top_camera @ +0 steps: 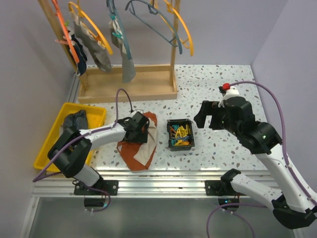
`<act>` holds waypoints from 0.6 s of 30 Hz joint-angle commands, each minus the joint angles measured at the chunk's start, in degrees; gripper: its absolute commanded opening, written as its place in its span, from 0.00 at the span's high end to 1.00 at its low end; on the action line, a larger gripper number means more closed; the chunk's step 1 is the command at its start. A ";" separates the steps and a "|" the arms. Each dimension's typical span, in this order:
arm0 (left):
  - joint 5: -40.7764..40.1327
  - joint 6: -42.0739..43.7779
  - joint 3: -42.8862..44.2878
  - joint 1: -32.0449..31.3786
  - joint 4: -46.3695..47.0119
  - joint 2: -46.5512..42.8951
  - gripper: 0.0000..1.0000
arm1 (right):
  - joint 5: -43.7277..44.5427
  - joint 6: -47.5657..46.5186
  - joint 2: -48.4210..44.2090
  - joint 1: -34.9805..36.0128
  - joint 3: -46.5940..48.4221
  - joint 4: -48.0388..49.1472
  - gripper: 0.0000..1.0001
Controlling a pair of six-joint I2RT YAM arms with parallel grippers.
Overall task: Remove the underwear clipped to the hanger
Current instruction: Pick up the underwear from the center of the board.
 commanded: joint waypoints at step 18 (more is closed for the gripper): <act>-14.45 -9.52 5.37 -0.97 -12.81 -21.63 1.00 | -3.71 0.57 0.26 -0.03 -1.28 1.96 0.07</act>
